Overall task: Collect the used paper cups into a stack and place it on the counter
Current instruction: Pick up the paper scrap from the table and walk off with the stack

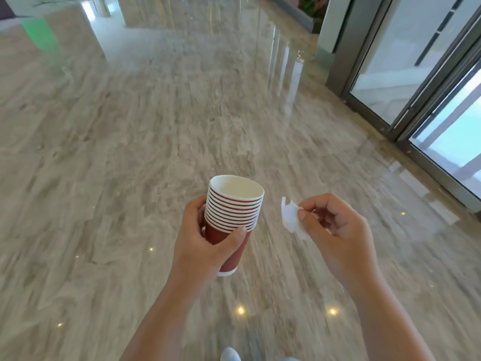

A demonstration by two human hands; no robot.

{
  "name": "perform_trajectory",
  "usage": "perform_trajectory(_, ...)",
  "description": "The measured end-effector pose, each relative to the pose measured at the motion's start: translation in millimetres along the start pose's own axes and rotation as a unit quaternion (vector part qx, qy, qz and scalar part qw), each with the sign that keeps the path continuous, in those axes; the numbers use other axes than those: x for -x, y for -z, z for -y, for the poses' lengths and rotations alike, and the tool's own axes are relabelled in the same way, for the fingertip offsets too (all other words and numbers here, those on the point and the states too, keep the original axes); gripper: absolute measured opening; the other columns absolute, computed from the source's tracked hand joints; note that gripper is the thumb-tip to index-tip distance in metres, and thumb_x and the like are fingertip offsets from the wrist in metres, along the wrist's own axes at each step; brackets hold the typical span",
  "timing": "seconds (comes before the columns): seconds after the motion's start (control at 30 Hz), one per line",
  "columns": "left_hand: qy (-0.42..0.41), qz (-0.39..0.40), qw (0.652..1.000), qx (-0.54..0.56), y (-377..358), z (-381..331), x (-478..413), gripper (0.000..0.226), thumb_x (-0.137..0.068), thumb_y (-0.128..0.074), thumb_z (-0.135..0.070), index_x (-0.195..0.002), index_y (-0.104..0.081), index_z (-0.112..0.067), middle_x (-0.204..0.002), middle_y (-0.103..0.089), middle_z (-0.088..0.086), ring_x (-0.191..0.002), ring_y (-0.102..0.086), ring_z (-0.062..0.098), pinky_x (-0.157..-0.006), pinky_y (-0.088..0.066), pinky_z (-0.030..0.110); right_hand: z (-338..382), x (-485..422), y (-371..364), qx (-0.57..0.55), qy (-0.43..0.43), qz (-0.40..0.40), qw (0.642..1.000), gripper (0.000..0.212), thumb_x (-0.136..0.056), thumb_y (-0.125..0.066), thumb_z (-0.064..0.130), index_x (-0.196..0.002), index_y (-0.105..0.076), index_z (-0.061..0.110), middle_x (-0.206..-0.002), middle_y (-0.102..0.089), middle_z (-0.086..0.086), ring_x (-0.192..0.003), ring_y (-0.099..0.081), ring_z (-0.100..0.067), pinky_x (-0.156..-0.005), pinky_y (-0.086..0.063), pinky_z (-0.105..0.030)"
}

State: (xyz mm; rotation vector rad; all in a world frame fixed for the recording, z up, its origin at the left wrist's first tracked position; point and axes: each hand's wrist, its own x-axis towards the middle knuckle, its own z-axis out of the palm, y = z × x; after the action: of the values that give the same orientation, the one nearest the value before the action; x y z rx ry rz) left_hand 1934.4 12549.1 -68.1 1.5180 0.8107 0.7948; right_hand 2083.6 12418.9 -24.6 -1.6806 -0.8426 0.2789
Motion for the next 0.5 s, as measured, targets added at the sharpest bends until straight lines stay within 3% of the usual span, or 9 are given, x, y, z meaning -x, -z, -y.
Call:
perform_trajectory(0.23, 0.028, 0.024, 0.999, 0.0, -24.7, 23.7, -131.4, 0.065, -0.045, -0.077, -0.052, -0.105, -0.052, -0.043, -0.098, -0.067, -0.016, -0.089, -0.066, 0.007, -0.066, -0.051, 0.019, -57.7, -123.9, -21.4, -0.003, -0.06, -0.017, 0.998, 0.029, -0.077, -0.065, 0.0, -0.068, -0.063, 0.027, -0.063, -0.062, 0.013, -0.056, -0.051, -0.004, -0.054, -0.039, -0.009)
perform_trajectory(0.33, 0.025, 0.011, 1.0, -0.007, -35.4, 29.7, -197.1, 0.064, -0.045, -0.078, -0.052, -0.104, -0.052, -0.047, -0.1, -0.067, -0.015, -0.091, -0.066, 0.008, -0.067, -0.052, 0.019, -76.3, -194.0, -31.4, 0.005, -0.045, -0.007, 0.999, 0.029, -0.076, -0.065, 0.003, -0.068, -0.063, 0.03, -0.065, -0.063, 0.014, -0.058, -0.053, -0.004, -0.054, -0.04, -0.008)
perform_trajectory(0.5, 0.011, -0.02, 1.0, -0.004, -64.8, 18.8, -323.1, 0.067, -0.043, -0.078, -0.048, -0.105, -0.052, -0.04, -0.1, -0.068, -0.009, -0.093, -0.066, 0.013, -0.075, -0.052, 0.032, -98.9, -331.0, -45.2, -0.005, -0.018, 0.004, 1.0, 0.031, -0.077, -0.065, 0.002, -0.067, -0.061, 0.031, -0.066, -0.061, 0.019, -0.058, -0.052, -0.003, -0.055, -0.039, -0.008)
